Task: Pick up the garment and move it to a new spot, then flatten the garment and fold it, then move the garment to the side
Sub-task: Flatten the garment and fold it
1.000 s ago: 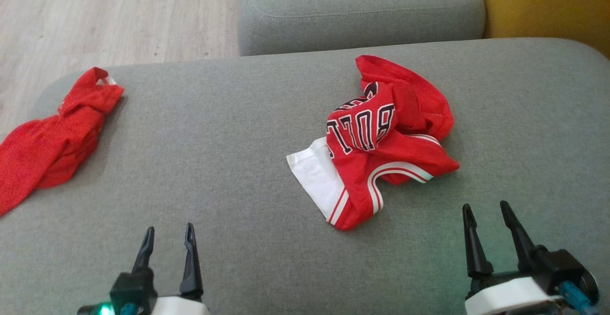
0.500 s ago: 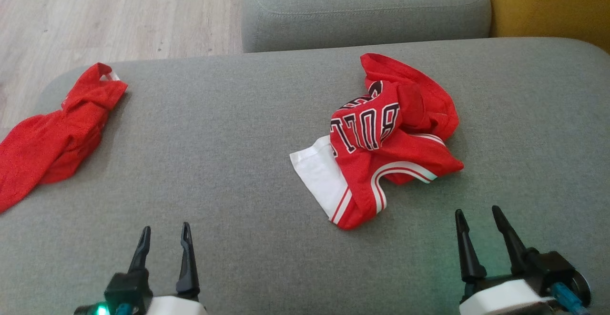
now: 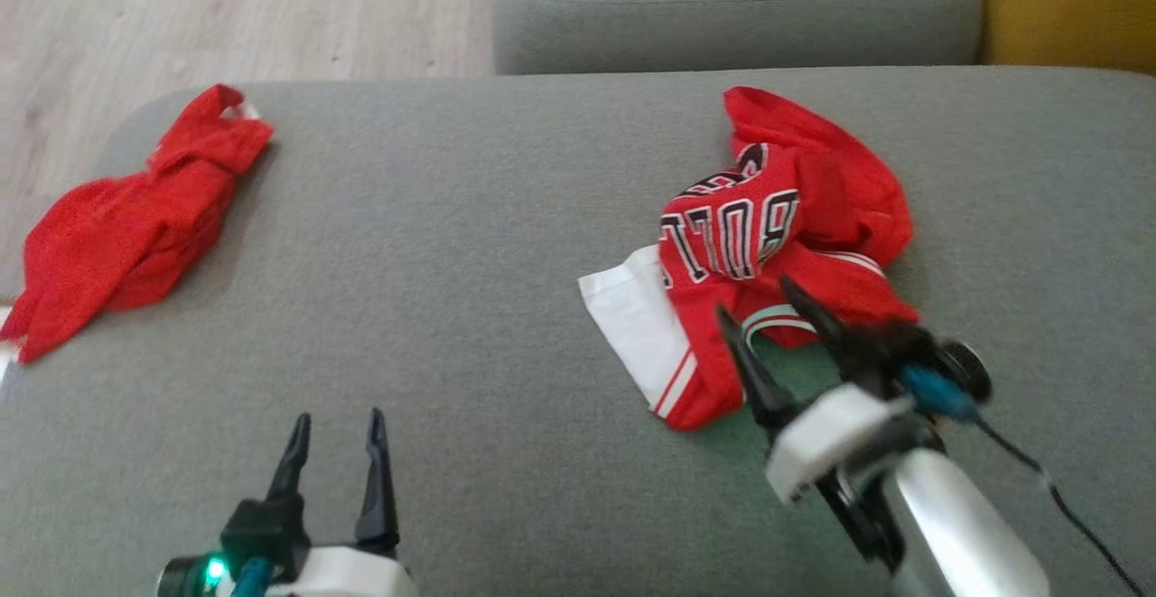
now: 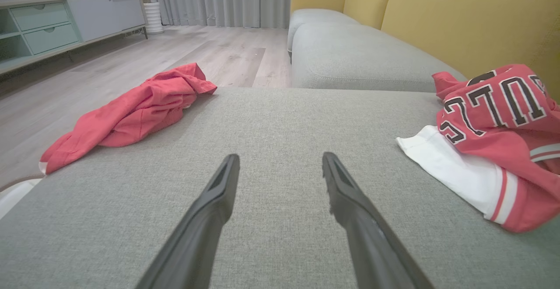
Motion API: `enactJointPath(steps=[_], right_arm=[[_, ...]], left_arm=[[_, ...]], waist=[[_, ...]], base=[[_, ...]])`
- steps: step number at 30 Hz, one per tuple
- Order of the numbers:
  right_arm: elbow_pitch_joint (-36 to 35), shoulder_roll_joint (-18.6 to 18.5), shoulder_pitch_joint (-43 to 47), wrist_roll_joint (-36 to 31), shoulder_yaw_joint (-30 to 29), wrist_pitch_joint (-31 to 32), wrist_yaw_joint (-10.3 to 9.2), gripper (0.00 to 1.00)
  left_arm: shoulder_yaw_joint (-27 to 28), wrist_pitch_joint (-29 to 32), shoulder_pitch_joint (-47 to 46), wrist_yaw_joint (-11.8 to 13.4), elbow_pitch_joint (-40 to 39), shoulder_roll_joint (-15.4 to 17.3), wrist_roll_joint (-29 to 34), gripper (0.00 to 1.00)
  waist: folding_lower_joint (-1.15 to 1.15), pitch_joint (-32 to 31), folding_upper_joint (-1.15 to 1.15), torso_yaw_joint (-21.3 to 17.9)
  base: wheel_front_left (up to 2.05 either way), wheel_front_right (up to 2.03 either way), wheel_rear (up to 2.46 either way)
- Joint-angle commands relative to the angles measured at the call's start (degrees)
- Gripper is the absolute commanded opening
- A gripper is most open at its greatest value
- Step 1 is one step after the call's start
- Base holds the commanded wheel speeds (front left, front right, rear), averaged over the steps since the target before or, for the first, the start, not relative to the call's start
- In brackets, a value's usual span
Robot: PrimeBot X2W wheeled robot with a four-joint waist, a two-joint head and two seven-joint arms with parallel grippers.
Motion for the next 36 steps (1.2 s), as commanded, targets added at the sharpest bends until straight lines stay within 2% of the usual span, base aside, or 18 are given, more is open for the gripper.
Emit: enactJointPath(steps=[1,5,12,16,27,28,30,31,36], right_arm=[[-0.4,-0.8,-4.9,1.8,3.9,3.1,0.44,1.0],[4.3,-2.6,-11.3,4.5,8.7,10.2,0.44,1.0],[12.2,-3.4,-16.8,5.3,9.8,20.6,0.44,1.0],[16.3,-4.4,-19.8,5.2,10.5,24.3,0.44,1.0],[23.7,-7.6,-25.2,7.0,14.8,32.0,0.44,1.0],[24.0,-7.6,-25.2,7.8,15.3,32.7,0.44,0.63],[24.3,-7.5,-25.2,9.5,15.8,33.5,0.44,0.19],[24.3,-7.5,-25.3,10.1,16.3,33.7,0.44,0.0],[22.6,-6.8,-26.7,13.0,16.3,30.7,0.44,0.0]], left_arm=[[0.9,-0.7,-3.5,-0.2,-1.4,-0.5,0.2,1.0],[-1.3,-0.7,-5.5,-0.5,-0.7,-0.6,-0.4,1.0],[-6.4,-0.7,-8.3,1.1,-0.9,-0.7,-3.4,1.0],[-9.1,-0.7,-9.7,2.6,-1.7,-0.7,-4.9,1.0],[-12.7,-0.7,-11.7,5.4,-2.8,-0.7,-7.0,1.0],[-12.8,-0.7,-11.7,5.6,-2.7,-0.7,-7.1,1.0],[-12.9,-0.7,-11.8,5.8,-2.7,-0.7,-7.3,1.0],[-12.9,-0.7,-11.9,5.9,-2.7,-0.7,-7.4,1.0],[-12.4,-0.7,-12.0,6.2,-2.5,-0.7,-7.4,1.0]], waist=[[0.0,1.2,0.0,2.1],[0.0,2.3,0.0,5.8],[0.0,4.7,0.0,11.5],[0.0,6.3,0.0,14.3],[0.0,9.0,0.0,17.1],[0.0,9.0,0.0,17.1],[0.0,9.1,0.0,17.2],[0.0,9.1,0.0,17.1],[0.0,8.5,0.0,16.4]], base=[[0.0,0.0,0.0],[0.0,0.0,0.0],[0.0,0.0,0.0],[0.0,0.0,0.0],[0.0,0.0,0.0],[0.0,0.0,0.0],[0.0,0.0,0.0],[0.0,0.0,0.0],[0.0,0.0,0.0]])
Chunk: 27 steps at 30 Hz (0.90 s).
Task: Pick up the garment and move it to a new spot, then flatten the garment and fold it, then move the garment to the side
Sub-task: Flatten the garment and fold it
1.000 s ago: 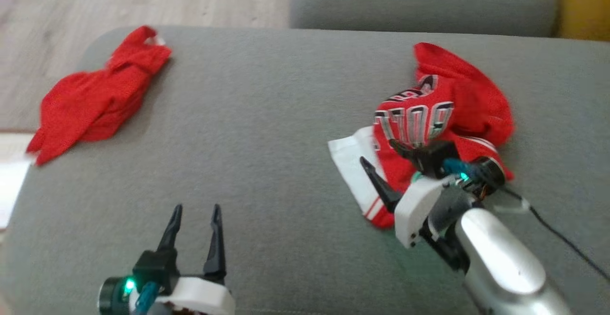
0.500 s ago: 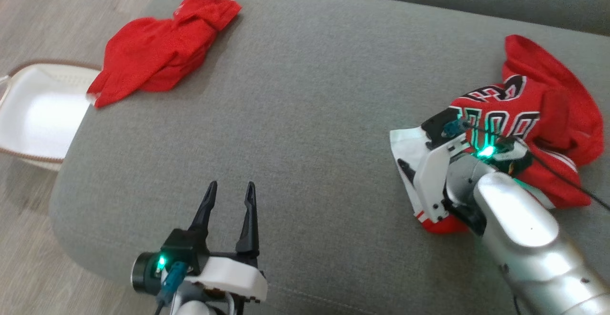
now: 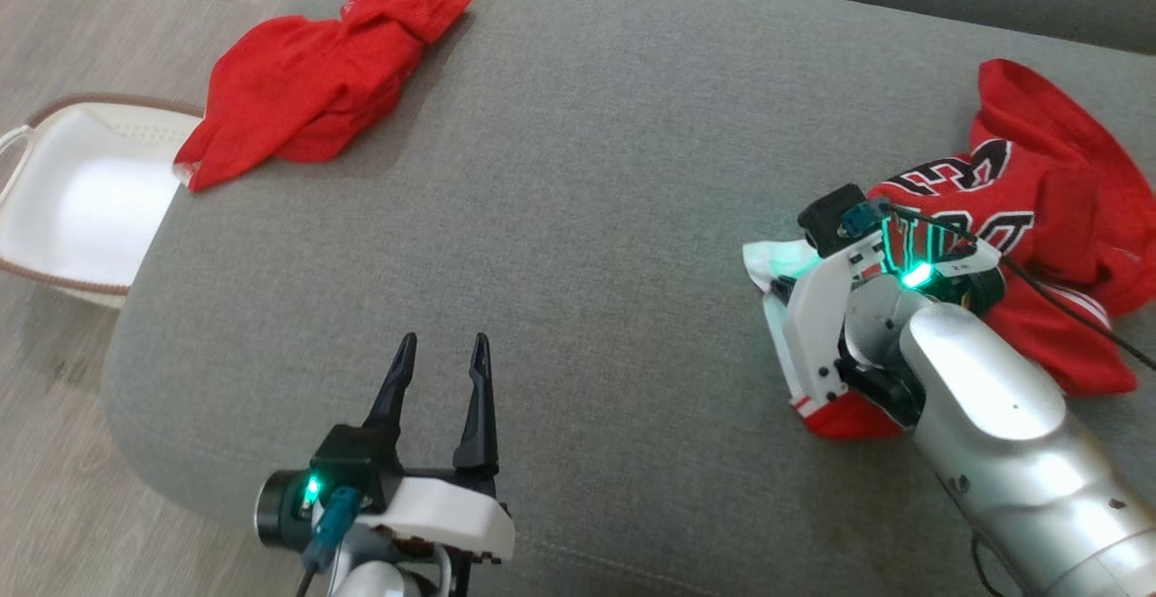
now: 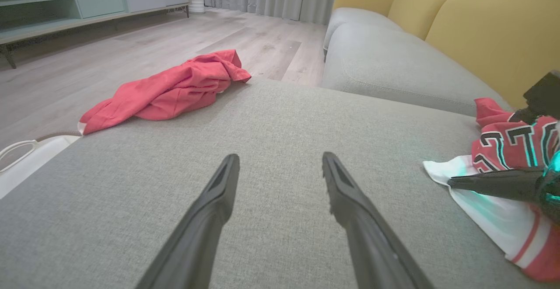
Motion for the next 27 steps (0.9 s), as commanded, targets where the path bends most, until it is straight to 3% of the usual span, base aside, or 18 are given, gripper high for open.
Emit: enactJointPath(steps=[1,15,27], right_arm=[[-2.5,1.1,-1.4,0.6,0.3,-1.3,0.43,0.0],[-19.1,8.1,-10.4,7.6,-2.2,-8.5,0.43,0.0],[-22.5,10.9,-21.1,9.9,-9.6,-11.1,0.43,0.0]], left_arm=[[1.9,-0.7,-2.0,0.4,-1.8,-0.2,-0.1,1.0],[2.7,-0.7,-0.7,0.1,-1.4,-0.2,-0.3,1.0],[2.2,-0.7,1.0,-0.1,-1.3,-0.2,-0.6,1.0]], waist=[[0.0,-0.4,0.0,-0.5],[0.0,-5.0,0.0,-3.6],[0.0,-7.6,0.0,-3.0]], base=[[0.0,0.0,0.0],[0.0,0.0,0.0],[0.0,0.0,0.0]])
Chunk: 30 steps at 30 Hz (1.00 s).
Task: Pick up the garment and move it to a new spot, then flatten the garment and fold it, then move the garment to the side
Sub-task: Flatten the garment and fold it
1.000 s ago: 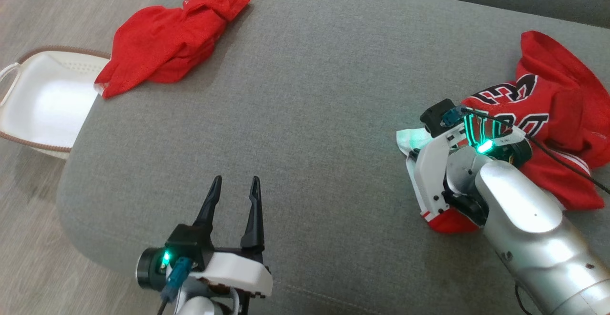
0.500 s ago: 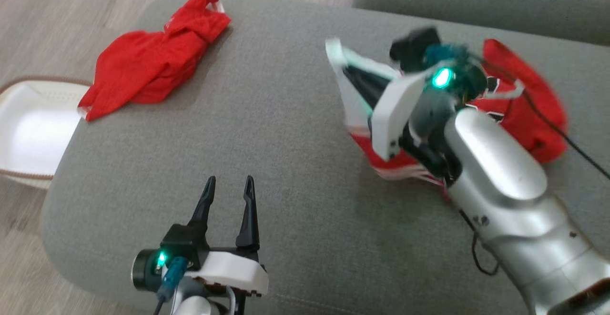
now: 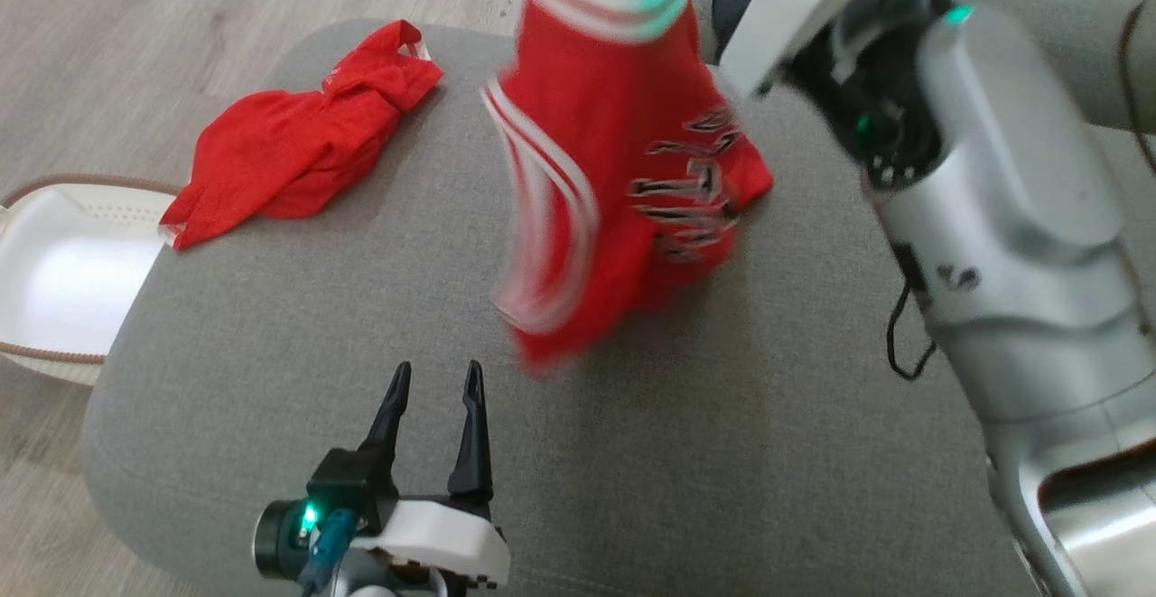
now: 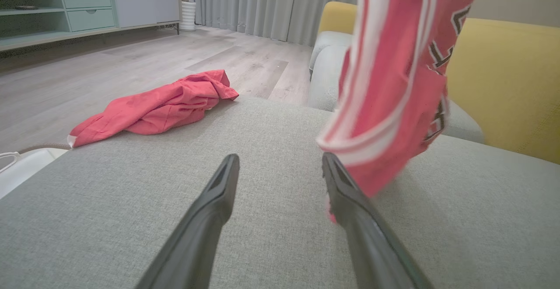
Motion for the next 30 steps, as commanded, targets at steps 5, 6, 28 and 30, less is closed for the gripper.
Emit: enactJointPath(steps=[5,6,28,30], right_arm=[[-2.5,2.0,-3.9,5.0,-2.8,0.3,0.43,0.0],[-2.7,2.0,-3.7,5.5,-3.1,0.4,0.43,0.0],[-7.0,-12.3,22.1,-6.6,-30.2,3.1,0.43,0.0],[-4.2,-13.2,22.5,-9.3,-31.7,1.9,0.43,0.0]], left_arm=[[1.6,-0.7,-0.8,0.3,-1.8,-0.2,-0.2,1.0],[1.7,-0.7,-0.6,0.4,-1.9,-0.2,-0.2,1.0],[4.0,-0.7,-1.5,-0.4,-2.4,-0.2,2.0,1.0],[3.8,-0.7,-1.9,-0.6,-2.2,-0.2,2.1,1.0]], waist=[[0.0,-1.0,0.0,0.0],[0.0,-1.1,0.0,-0.3],[0.0,1.8,0.0,-12.0],[0.0,2.3,0.0,-12.2]], base=[[0.0,0.0,0.0],[0.0,0.0,0.0],[0.0,0.0,0.0],[0.0,0.0,0.0]])
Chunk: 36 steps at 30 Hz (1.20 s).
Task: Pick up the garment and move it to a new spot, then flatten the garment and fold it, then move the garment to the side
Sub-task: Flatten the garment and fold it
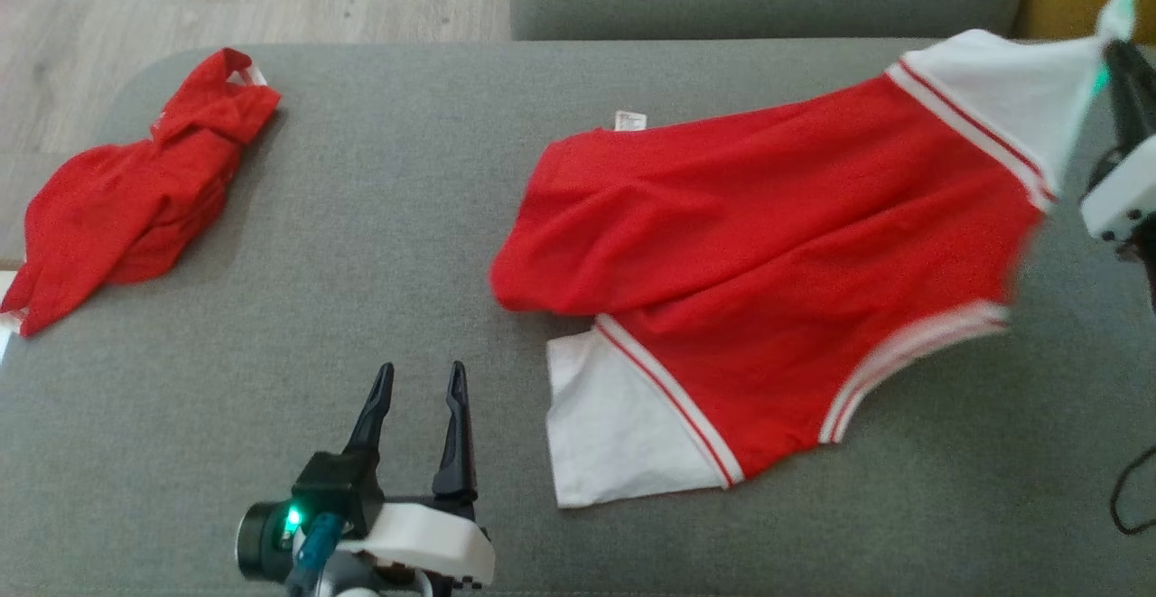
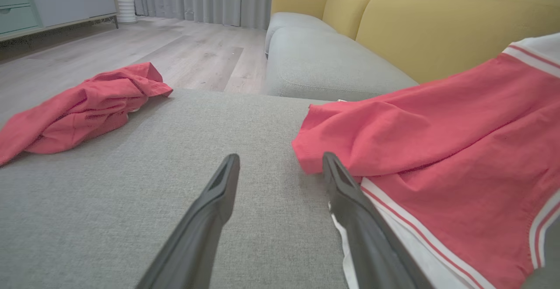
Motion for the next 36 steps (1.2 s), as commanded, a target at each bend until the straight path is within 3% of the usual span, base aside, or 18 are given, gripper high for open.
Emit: enactJointPath(steps=[1,10,11,13,18,23,29,36], right_arm=[[0.7,-1.2,-2.1,-2.8,-0.5,-1.8,0.43,0.0],[12.6,-2.0,-5.6,-11.5,-3.9,-8.2,0.43,0.0],[14.1,-2.1,-6.1,-12.8,-4.0,-9.0,0.43,0.12],[16.6,-2.1,-6.8,-15.1,-4.1,-10.8,0.43,1.0],[20.8,-2.4,-6.8,-18.7,-2.0,-13.3,0.43,1.0],[20.5,-2.1,-5.0,-20.7,-1.7,-15.2,0.43,1.0],[12.7,1.4,1.3,-20.4,-1.0,-20.2,0.43,1.0],[-0.2,4.6,13.4,-19.4,5.2,-25.6,0.43,1.0]], left_arm=[[1.7,-0.7,-3.2,-0.4,-1.7,-0.2,0.5,1.0],[0.7,-0.7,-4.8,-0.5,-1.4,-0.2,0.5,1.0],[0.6,-0.7,-4.8,-0.4,-1.3,-0.2,0.5,1.0],[0.5,-0.7,-4.7,-0.3,-1.3,-0.2,0.4,1.0],[0.4,-0.7,-4.3,0.1,-1.3,-0.2,0.1,1.0],[0.6,-0.7,-3.8,0.5,-1.3,-0.2,-0.1,1.0],[1.8,-0.7,-2.5,0.7,-1.8,-0.2,0.2,1.0],[2.9,-0.7,-1.7,0.4,-2.4,-0.2,0.7,1.0]], waist=[[0.0,0.8,0.0,-0.3],[0.0,2.5,0.0,0.8],[0.0,2.6,0.0,1.0],[0.0,2.6,0.0,1.4],[0.0,2.3,0.0,1.6],[0.0,1.5,0.0,1.2],[0.0,0.3,0.0,-0.2],[0.0,-0.2,0.0,-1.2]], base=[[0.0,0.0,0.0],[0.0,0.0,0.0],[0.0,0.0,0.0],[0.0,0.0,0.0],[0.0,0.0,0.0],[0.0,0.0,0.0],[0.0,0.0,0.0],[0.0,0.0,0.0]])
